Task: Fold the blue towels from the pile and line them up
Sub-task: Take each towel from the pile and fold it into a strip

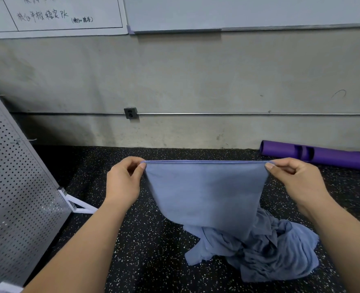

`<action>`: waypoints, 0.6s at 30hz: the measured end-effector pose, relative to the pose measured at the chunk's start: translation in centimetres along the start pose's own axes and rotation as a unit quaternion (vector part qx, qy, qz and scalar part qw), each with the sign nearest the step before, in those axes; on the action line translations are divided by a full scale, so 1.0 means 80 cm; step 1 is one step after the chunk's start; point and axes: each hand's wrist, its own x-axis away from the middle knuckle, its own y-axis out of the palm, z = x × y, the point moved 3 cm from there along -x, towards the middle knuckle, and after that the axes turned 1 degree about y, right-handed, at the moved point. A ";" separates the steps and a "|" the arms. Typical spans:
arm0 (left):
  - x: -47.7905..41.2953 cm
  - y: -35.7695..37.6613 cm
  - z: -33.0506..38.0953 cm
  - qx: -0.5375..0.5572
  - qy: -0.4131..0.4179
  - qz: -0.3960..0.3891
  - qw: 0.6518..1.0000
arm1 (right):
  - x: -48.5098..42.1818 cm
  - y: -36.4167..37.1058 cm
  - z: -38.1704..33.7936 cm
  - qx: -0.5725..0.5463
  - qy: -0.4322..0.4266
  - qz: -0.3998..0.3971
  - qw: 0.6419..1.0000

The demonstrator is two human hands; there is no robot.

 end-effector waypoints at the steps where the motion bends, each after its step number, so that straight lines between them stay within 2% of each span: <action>1: 0.001 0.001 0.000 0.004 -0.005 -0.002 1.000 | 0.000 0.001 0.001 0.000 0.003 -0.002 1.000; 6: -0.002 0.000 -0.006 -0.024 -0.026 -0.007 0.999 | 0.001 0.000 0.001 -0.001 0.015 -0.007 1.000; 11: 0.001 0.007 -0.012 -0.023 -0.085 -0.041 0.995 | 0.005 0.008 0.006 0.075 0.007 -0.056 0.996; 14: 0.004 0.017 -0.010 0.051 -0.136 -0.057 0.988 | 0.007 0.015 0.008 0.093 -0.004 -0.064 0.994; 18: 0.012 0.027 0.001 0.154 -0.229 -0.049 0.960 | 0.003 0.027 0.011 0.008 0.049 -0.055 0.997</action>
